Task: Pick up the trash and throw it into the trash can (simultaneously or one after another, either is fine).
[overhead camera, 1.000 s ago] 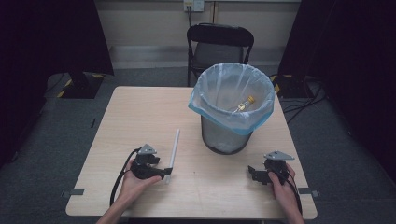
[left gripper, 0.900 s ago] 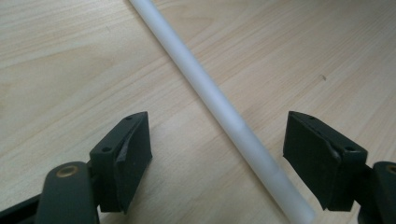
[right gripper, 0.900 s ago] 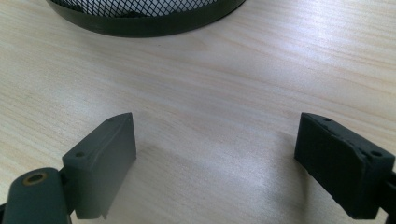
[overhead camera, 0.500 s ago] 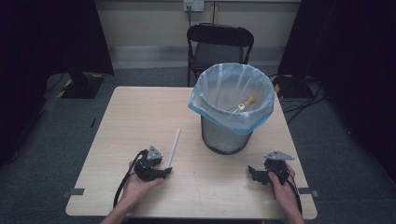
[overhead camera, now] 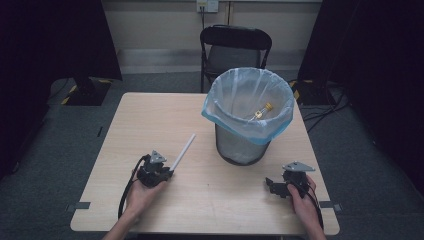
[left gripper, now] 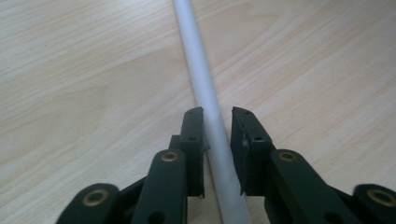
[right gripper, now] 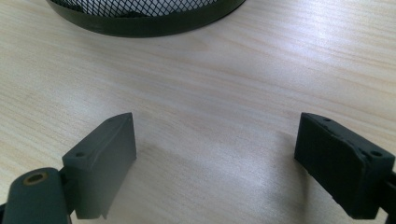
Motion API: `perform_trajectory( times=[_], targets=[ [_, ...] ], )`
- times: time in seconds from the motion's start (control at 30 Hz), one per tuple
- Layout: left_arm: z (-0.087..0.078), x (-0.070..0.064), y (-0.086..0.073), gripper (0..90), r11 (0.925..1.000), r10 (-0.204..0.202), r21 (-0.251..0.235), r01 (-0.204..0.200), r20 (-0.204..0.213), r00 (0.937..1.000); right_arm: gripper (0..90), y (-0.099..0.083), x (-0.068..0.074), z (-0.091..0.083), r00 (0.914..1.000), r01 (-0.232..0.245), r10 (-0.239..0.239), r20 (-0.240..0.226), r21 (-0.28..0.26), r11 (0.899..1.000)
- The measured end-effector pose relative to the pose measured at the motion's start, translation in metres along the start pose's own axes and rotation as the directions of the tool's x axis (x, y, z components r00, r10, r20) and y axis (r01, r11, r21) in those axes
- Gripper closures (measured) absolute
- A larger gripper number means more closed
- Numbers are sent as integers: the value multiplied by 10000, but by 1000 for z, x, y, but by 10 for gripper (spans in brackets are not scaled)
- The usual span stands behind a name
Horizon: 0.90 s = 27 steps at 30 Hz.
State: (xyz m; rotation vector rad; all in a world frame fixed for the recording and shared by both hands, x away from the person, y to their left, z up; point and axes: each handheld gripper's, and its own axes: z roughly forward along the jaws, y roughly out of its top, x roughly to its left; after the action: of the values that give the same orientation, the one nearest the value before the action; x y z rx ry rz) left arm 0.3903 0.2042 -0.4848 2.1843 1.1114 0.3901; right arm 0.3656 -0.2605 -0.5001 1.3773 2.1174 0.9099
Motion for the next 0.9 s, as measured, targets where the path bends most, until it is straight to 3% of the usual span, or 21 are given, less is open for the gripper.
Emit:
perform_trajectory(
  times=[0.37, 0.73, 0.8, 0.83, 0.9],
  targets=[
    [-1, 8, -1, 795, 9997, -259, -50, 259, 75, 9996, 118, 0, 0, 0, 10000, -2, 2, 0, 0, 10000],
    [-5, 22, -8, 796, 9919, -1022, -711, 1049, 413, 9939, 118, 0, 0, 0, 10000, 4, -4, -4, -1, 10000],
    [-6, 23, -8, 796, 9917, -1012, -756, 1042, 431, 9939, 118, 0, 0, 0, 10000, 5, -5, -5, -1, 10000],
    [-9, 24, -8, 795, 9885, -965, -1111, 1027, 597, 9935, 118, 0, 0, 0, 10000, 7, -7, -6, -1, 10000],
    [-11, 25, -7, 795, 9868, -975, -1244, 1038, 551, 9937, 118, 0, 0, 0, 10000, 6, -6, -6, -2, 10000]
  ],
)
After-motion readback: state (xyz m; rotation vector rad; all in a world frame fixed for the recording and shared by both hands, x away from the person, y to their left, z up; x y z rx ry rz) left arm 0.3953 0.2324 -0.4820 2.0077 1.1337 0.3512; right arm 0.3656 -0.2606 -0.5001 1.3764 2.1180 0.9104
